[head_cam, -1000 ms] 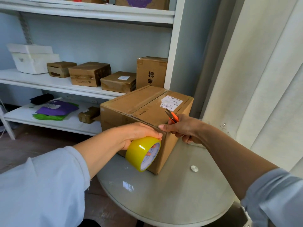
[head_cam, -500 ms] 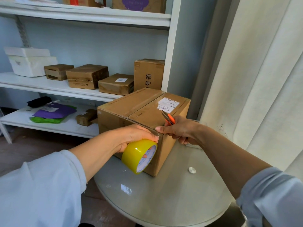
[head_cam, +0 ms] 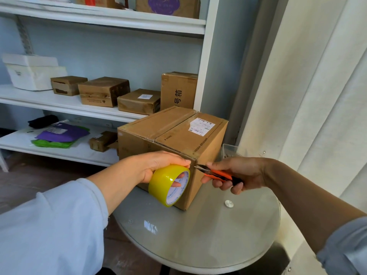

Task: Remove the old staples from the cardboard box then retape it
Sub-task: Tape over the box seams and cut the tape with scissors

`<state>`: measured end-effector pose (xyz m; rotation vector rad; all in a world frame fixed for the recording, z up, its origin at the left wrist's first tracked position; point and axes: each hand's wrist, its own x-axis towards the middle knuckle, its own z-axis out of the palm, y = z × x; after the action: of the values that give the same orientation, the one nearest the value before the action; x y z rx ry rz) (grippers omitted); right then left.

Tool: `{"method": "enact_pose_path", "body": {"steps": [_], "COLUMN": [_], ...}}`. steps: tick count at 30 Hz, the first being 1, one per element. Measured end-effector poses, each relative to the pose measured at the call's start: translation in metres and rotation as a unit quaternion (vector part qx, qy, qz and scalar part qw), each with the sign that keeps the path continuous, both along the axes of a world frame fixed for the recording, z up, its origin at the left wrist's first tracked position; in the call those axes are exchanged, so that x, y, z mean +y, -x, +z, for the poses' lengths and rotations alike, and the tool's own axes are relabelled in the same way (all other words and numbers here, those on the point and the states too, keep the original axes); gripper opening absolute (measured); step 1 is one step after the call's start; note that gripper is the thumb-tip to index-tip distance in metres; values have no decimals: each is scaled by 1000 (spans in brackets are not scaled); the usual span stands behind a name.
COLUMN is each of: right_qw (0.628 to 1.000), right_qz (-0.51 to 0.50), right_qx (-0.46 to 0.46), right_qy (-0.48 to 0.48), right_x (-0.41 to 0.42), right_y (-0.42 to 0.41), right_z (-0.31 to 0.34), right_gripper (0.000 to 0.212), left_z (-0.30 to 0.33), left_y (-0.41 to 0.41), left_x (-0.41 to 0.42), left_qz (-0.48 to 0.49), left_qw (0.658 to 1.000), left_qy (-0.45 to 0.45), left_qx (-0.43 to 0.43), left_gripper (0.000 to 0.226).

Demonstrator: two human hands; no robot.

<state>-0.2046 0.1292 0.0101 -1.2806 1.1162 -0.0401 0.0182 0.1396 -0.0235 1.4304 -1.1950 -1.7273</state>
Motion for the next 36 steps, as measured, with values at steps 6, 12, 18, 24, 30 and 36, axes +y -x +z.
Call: {"method": "enact_pose_path", "body": {"steps": [6, 12, 18, 24, 30, 36], "right_qw": [999, 997, 995, 972, 903, 932], "right_qz": [-44, -68, -53, -63, -121, -76], "right_qx": [-21, 9, 46, 94, 130, 119], "right_qy": [6, 38, 76, 206, 392, 334], "right_x": [-3, -6, -4, -3, -12, -17], "right_y": [-16, -32, -32, -29, -51, -49], "right_z": [0, 7, 10, 35, 4, -1], "right_gripper": [42, 34, 34, 42, 37, 41], "left_z": [0, 1, 2, 2, 2, 6], "left_y": [-1, -1, 1, 2, 0, -1], "left_x": [-1, 0, 2, 4, 5, 6], "left_qz": [-10, -14, -15, -13, -14, -32], "left_qw": [1000, 1000, 1000, 1000, 1000, 999], "left_qy": [8, 7, 12, 15, 7, 18], "left_qx": [-1, -6, 1, -5, 5, -5], "left_gripper": [10, 13, 11, 11, 16, 13]}}
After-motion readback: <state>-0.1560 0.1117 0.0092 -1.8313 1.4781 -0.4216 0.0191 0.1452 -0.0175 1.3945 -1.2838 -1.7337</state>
